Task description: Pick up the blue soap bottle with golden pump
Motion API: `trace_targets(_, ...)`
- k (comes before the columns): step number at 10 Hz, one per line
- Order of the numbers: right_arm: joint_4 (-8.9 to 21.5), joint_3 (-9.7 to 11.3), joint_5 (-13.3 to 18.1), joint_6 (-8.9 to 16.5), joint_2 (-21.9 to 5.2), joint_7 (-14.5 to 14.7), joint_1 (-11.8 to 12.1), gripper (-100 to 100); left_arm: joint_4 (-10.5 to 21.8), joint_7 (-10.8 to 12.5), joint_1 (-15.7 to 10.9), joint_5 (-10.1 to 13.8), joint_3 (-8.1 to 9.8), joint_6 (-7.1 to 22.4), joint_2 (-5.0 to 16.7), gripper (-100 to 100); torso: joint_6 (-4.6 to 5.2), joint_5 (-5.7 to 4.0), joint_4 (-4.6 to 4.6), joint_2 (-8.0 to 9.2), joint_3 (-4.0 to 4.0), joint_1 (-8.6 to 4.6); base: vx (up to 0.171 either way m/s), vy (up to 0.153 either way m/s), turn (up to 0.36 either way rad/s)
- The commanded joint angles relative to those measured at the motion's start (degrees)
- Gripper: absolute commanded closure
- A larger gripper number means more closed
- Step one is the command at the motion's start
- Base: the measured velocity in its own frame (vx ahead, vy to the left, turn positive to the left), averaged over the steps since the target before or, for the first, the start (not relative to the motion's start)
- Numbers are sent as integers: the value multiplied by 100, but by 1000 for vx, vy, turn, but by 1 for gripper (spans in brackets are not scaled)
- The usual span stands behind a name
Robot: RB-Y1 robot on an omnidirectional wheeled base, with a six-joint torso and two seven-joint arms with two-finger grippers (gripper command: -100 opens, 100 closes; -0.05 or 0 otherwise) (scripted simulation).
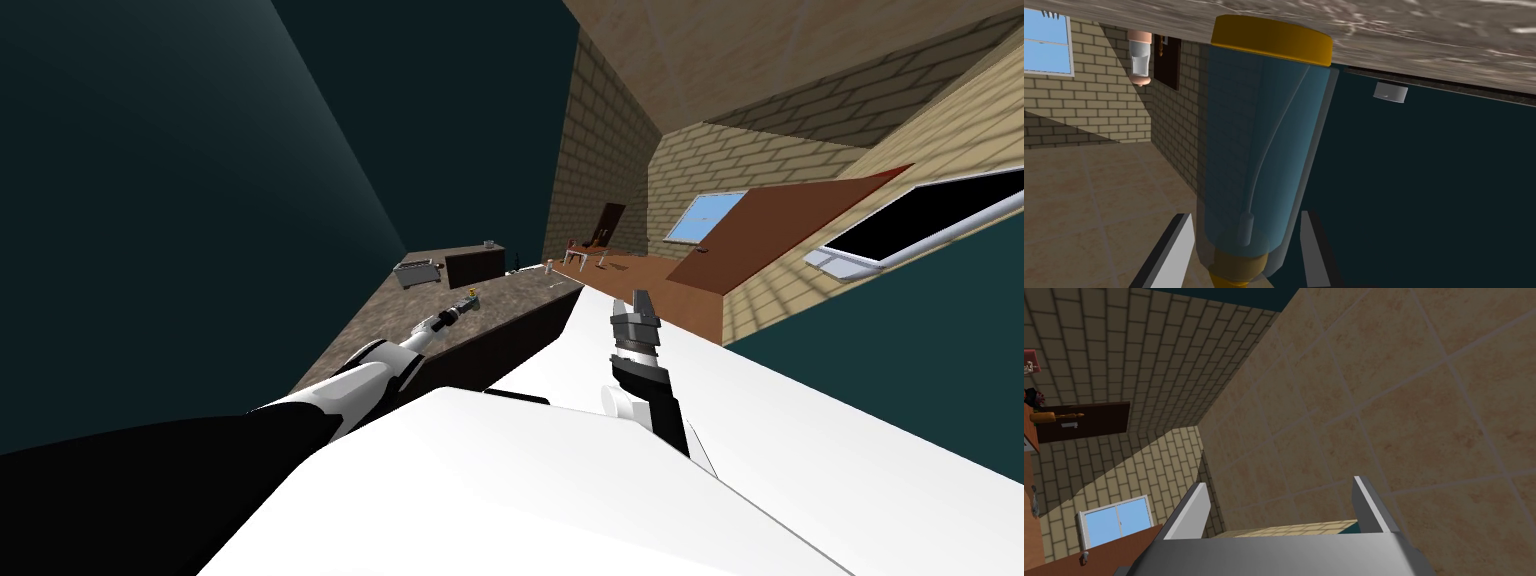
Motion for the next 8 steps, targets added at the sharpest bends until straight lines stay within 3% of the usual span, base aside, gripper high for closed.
trace_targets(1,0,0,0,0,0,0,0,0,0,0,0,0,0,0,0,100,0,0,0,0,0,0,0,0,0)
trace_targets(3,0,0,0,0,0,0,0,0,0,2,0,1,0,-1,-2,100,-1,-1,0,0,0,1,0,0,0)
trace_targets(4,0,0,0,0,0,0,0,0,0,4,0,2,1,-1,-3,0,-1,-2,1,0,0,1,0,0,0)
trace_targets(5,0,0,0,0,0,0,0,0,-286,56,271,-39,59,161,4,100,-1,-2,1,0,1,0,16,17,-46)
trace_targets(6,0,0,0,0,0,0,0,0,-180,56,271,-39,59,161,4,100,-4,4,-9,-6,-7,9,22,22,-38)
trace_targets(8,0,0,0,0,0,0,0,0,-356,56,271,-39,59,161,4,100,-21,16,-30,-11,-20,27,3,7,14)
